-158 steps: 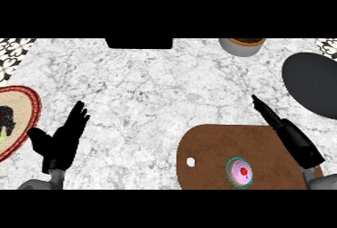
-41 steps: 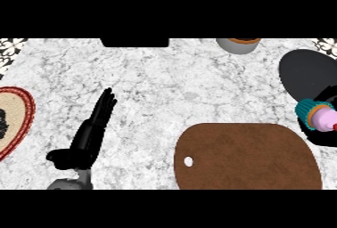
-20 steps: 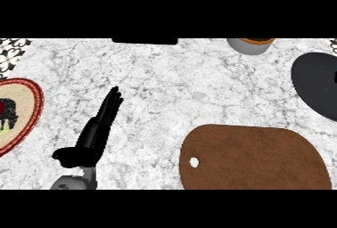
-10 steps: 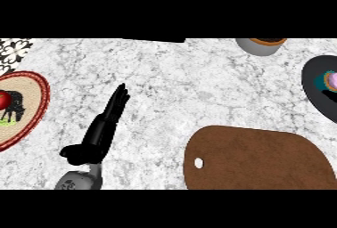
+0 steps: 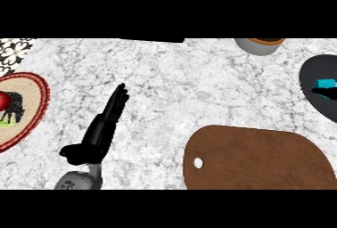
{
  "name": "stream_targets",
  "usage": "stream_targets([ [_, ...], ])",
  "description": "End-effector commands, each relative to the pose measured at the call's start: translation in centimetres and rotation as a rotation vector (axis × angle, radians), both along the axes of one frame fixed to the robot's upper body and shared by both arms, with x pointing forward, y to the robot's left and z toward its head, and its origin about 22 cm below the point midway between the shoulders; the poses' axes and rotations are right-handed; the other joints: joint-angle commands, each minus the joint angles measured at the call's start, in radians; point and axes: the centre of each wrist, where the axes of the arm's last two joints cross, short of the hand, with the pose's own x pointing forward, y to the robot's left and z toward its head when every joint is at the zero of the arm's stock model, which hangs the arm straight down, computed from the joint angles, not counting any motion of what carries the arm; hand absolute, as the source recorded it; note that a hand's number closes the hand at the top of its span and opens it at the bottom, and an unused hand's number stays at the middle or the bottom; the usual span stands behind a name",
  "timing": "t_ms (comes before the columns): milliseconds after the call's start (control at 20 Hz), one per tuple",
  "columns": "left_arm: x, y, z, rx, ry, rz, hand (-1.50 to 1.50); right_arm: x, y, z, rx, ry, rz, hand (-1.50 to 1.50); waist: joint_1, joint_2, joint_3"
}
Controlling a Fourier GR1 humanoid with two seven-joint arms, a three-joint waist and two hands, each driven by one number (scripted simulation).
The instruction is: Pick the cupcake from the cutting board and place it in the pan
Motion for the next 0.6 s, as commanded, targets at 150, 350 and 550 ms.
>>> stream_targets([
  [150,-0.8,0.5,0.0,0.000,0.003,0.008,0.00,-1.6,-2.5,0.8,0.227,-0.154,-0.024,-1.50,-0.014,-0.004,0.000],
  [350,-0.6,1.9,0.5,0.013,-0.004,0.024,0.00,-3.4,-5.3,2.7,0.354,-0.148,0.023,-1.50,-0.026,-0.010,-0.001],
  [550,-0.9,1.1,-0.7,0.003,0.014,0.053,0.00,-6.3,-7.3,1.2,0.461,-0.156,0.135,-1.50,-0.051,-0.013,-0.001],
])
